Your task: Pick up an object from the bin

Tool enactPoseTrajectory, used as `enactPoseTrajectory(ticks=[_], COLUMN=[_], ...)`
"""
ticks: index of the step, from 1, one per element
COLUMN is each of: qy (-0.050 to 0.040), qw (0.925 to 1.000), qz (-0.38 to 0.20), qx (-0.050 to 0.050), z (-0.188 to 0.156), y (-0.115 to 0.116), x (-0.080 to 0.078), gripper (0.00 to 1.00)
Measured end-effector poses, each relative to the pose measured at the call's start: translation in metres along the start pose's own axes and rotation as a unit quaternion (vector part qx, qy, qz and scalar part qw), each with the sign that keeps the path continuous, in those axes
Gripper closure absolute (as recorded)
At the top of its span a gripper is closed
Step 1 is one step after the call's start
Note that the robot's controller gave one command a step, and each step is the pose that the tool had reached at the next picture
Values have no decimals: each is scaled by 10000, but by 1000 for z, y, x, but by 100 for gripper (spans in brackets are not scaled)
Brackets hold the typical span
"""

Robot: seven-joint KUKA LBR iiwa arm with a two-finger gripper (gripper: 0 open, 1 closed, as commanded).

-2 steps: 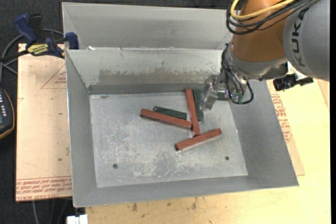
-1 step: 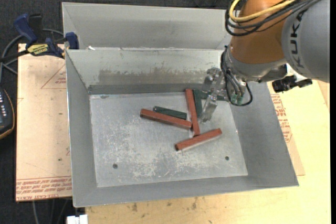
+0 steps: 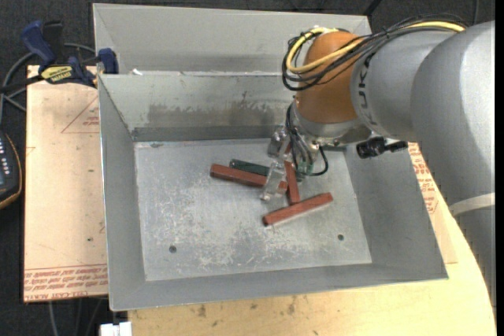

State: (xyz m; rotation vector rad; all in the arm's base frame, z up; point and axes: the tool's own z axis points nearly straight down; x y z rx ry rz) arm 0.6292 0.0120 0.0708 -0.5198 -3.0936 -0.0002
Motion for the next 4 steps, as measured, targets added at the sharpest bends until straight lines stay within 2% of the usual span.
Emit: enactPoseTrajectory(ticks=[1,2,3,4], qy=[-31,-30,-31,-71], qw=[10000,10000,10000,9999], qz=[7,9,11,-138], qx=[-11,-10,-12,-29], z=[-5,-5,-5,-148], y=[0,0,0,21], x=[-2,-2,-2,10], gripper=[100,0,100,100])
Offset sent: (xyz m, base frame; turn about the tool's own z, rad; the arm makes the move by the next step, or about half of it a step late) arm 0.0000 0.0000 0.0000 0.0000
